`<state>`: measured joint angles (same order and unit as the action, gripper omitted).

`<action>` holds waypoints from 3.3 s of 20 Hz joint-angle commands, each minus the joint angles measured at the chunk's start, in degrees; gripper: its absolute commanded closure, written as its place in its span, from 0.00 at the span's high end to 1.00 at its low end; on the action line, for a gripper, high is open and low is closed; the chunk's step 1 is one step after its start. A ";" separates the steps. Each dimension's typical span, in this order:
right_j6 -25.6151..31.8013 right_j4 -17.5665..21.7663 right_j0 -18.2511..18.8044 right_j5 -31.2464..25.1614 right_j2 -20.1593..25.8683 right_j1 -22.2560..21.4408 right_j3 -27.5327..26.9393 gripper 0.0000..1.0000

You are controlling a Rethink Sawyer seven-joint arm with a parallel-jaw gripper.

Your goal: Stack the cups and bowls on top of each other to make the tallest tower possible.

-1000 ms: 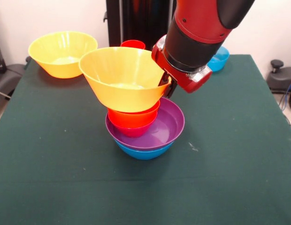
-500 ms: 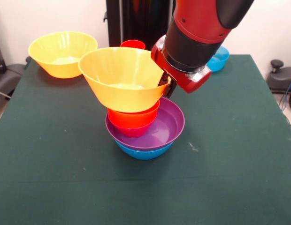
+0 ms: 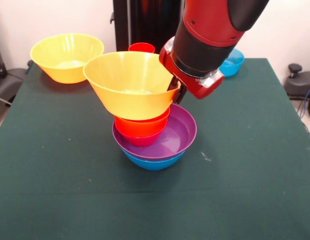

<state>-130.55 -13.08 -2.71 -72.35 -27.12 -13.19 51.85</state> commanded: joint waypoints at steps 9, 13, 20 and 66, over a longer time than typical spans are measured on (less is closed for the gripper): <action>-6.50 -1.76 2.27 -9.57 6.21 3.81 -6.98 0.00; -5.63 -2.03 3.21 -13.19 5.99 4.37 -9.85 0.00; -5.33 -2.76 3.55 -14.77 5.98 4.65 -10.98 0.00; -4.02 -1.82 2.02 -12.92 4.73 0.64 -8.84 1.00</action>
<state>-130.55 -15.42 -0.28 -82.76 -27.14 -11.57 43.18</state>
